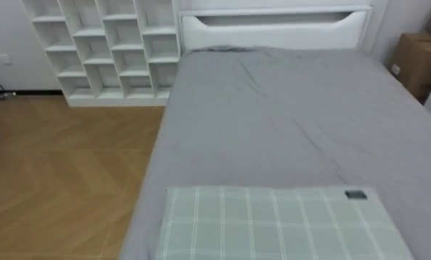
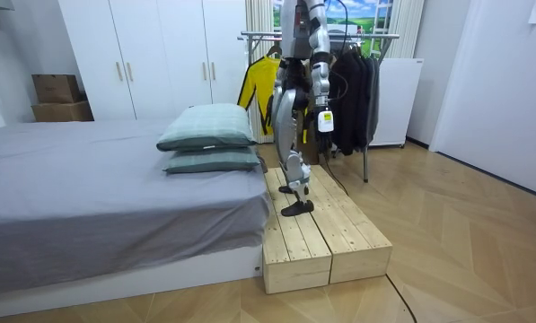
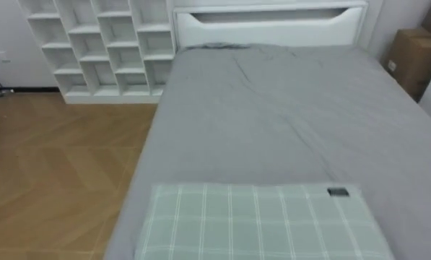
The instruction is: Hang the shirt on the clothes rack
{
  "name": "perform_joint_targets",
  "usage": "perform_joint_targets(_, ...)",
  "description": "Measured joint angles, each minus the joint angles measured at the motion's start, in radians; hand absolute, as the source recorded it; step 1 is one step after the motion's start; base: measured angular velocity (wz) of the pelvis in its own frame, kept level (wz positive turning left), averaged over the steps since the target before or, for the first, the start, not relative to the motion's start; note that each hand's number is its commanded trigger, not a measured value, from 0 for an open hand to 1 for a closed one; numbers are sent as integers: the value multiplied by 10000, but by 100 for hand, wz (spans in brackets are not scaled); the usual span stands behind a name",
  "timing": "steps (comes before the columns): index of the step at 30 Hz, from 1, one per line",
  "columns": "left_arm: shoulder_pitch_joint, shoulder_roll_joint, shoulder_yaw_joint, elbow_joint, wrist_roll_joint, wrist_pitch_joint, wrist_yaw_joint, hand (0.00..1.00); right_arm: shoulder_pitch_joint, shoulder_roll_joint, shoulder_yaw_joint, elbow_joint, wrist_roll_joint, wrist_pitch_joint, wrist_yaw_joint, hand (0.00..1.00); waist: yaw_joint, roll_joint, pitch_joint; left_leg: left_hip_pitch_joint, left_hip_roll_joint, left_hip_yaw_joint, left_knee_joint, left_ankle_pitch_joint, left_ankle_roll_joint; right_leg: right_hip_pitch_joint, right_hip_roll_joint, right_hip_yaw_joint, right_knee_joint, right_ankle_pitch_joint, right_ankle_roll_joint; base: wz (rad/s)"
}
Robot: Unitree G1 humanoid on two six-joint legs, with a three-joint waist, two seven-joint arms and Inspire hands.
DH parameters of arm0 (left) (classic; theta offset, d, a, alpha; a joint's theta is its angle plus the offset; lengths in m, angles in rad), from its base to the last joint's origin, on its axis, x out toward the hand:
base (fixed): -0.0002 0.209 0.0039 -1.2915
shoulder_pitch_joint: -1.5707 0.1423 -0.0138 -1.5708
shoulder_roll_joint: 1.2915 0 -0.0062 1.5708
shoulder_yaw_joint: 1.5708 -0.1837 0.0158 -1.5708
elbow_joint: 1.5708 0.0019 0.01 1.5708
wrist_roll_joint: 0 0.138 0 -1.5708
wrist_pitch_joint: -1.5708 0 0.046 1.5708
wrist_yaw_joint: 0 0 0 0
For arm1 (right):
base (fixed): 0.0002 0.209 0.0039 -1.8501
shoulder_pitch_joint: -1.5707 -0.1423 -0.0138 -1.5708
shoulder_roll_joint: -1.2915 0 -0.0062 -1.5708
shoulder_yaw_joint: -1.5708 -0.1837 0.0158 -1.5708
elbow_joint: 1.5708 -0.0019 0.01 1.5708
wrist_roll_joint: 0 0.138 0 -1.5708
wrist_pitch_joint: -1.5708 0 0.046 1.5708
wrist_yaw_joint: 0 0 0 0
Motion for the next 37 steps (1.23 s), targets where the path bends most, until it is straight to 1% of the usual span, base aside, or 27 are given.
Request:
perform_joint_targets(2, 7, 34, -56, -25, -279, 110, 1, 0, 2, 1, -16, 18, 38, 7, 84, 0, -34, -25, 0, 29, -36, -11, -175, -6, 18, 67, -29, -5, -94, -1, 74, 13)
perform_joint_targets(3, -26, 65, -58, -26, -319, 144, 1, 0, 0, 4, -12, 18, 36, 11, 171, 0, -65, -70, 3, 63, -93, -63, -296, 25, 71, 108, -34, 25, -195, 53, 145, 9)
perform_joint_targets(4, -16, 125, -139, -26, -342, 164, 0, 0, 18, 16, 16, 18, 38, 13, 206, 0, -119, -120, -10, 99, -165, -97, -393, 61, 123, 163, 0, 130, -337, 101, 217, 7)
perform_joint_targets(5, -1, 136, -142, -26, -344, 166, 0, 0, 26, 15, 22, 18, 42, 14, 204, 0, -140, -143, -31, 106, -194, -96, -432, 75, 145, 191, 41, 143, -361, 128, 248, 4)
perform_joint_targets(7, 24, 138, -118, -54, -283, 173, 2, 0, 216, 26, 15, -9, 57, -6, 198, 0, -194, -186, -63, 98, -245, -137, -510, 102, 196, 376, 118, 136, -701, 408, 342, 0)
perform_joint_targets(9, -65, 137, -118, -57, -261, 170, 2, 0, 256, 48, -21, -6, 144, -13, 197, 0, -209, -197, -67, 85, -265, -169, -535, 99, 220, 364, 120, 160, -711, 523, 345, 0)
perform_joint_targets(12, -279, 150, -128, -129, -237, 156, 2, 0, 378, 65, -25, 0, 334, -25, 204, 0, -281, -225, -82, 91, -315, -294, -604, 95, 257, 359, 153, 413, -713, 619, 337, 10)
perform_joint_targets(13, -331, 144, -152, -155, -249, 111, 1, 0, 399, 65, -25, 7, 418, -29, 212, 0, -307, -243, -92, 116, -379, -333, -668, 113, 285, 366, 152, 575, -732, 624, 338, 10)
perform_joint_targets(15, -331, 143, -153, -186, -246, 20, 0, 0, 433, 64, -8, 63, 578, -35, 250, 0, -367, -304, -92, 235, -422, -338, -798, 145, 309, 474, 152, 764, -900, 649, 372, 3)
perform_joint_targets(16, -322, 142, -151, -183, -239, 18, 1, 0, 400, 63, 5, 95, 598, -42, 314, 0, -375, -299, -99, 344, -440, -342, -889, 158, 303, 548, 177, 852, -1033, 695, 393, 0)
perform_joint_targets(21, -367, 142, -147, -253, -236, -45, 1, 0, 375, 54, 151, 402, 673, -185, 648, 0, -407, -340, -88, 453, -463, -350, -1028, 183, 258, 696, 276, 1096, -1220, 769, 372, 0)
perform_joint_targets(25, -365, 141, -150, -278, -234, -197, -3, 0, 367, 36, 149, 504, 673, -229, 903, 0, -408, -362, -83, 453, -443, -355, -1047, 202, 228, 701, 303, 1102, -1224, 769, 372, 0)
perform_joint_targets(29, -368, 142, -180, -279, -237, -273, -10, 0, 349, 19, 167, 593, 703, -257, 1084, 0, -415, -383, -69, 436, -445, -360, -1051, 202, 227, 695, 305, 1097, -1225, 769, 372, 1)
perform_joint_targets(32, -488, 145, -592, -431, -187, -355, 1, 0, 362, 26, 370, 600, 1077, -298, 1091, 0, -457, -391, -58, 345, -498, -551, -1050, 201, 229, 693, 303, 1088, -1247, 769, 372, 18)
perform_joint_targets(33, -559, 152, -738, -524, 65, -369, 1, 0, 393, 32, 430, 599, 1264, -334, 1108, 0, -448, -386, -54, 266, -527, -672, -1023, 202, 230, 670, 299, 1111, -1260, 769, 372, 24)
perform_joint_targets(34, -630, 150, -768, -534, 250, -416, 0, 0, 408, 31, 440, 608, 1358, -335, 1145, 0, -419, -383, -42, 254, -552, -712, -1011, 202, 231, 665, 299, 1131, -1345, 769, 372, 18)
perform_joint_targets(37, -678, 145, -942, -570, 520, -443, -1, 0, 410, 13, 534, 589, 1486, -375, 1214, 0, -428, -316, -54, 228, -559, -765, -1002, 202, 230, 677, 319, 1207, -1387, 769, 372, 5)
